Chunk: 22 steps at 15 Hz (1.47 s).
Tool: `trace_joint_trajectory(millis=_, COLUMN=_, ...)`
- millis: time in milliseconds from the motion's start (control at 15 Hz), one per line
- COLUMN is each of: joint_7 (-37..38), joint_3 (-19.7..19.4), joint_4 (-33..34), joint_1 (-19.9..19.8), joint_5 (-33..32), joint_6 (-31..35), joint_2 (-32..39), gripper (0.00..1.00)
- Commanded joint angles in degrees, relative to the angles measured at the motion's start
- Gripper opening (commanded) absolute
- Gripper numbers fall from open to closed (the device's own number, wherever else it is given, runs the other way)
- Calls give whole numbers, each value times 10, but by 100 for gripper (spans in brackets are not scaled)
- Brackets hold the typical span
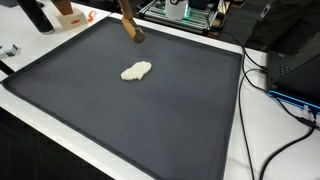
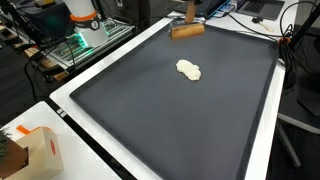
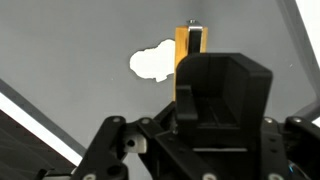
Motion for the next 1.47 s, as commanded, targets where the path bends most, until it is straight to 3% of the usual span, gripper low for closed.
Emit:
trace_joint_trajectory(millis=0, joint_7=-72, joint_3=0, joint_4=-12, joint_1=7, joint_5=-20, joint_6=2, joint_2=-20, gripper=19)
trace_joint_trajectory(millis=67, joint_7=-40, joint_3=-3, joint_4=1, joint_1=8, joint_5=-6, joint_6=-1, joint_2=-3, gripper=44)
trace_joint_trajectory(millis=533, joint_7=-64, joint_3=-3, joint_4=1, joint_1=10, joint_5=-7, joint_6=-1, joint_2=-4, gripper=44)
trace_joint_trajectory(millis=600, joint_7=-65, joint_3=-3, joint_4=1, joint_1=10, joint_5=-7, joint_6=-1, joint_2=-4, gripper=19)
trace_joint_trajectory(millis=1000, joint_7=-154, joint_3=10, joint_4=-64, joint_1=9, joint_5=36, joint_6=74, joint_2=19, gripper=19)
trace_joint_trajectory(millis=1400, joint_7=-174, joint_3=20, joint_4=-137, joint_1=15, joint_5=24, joint_6=179, joint_2=27, gripper=19)
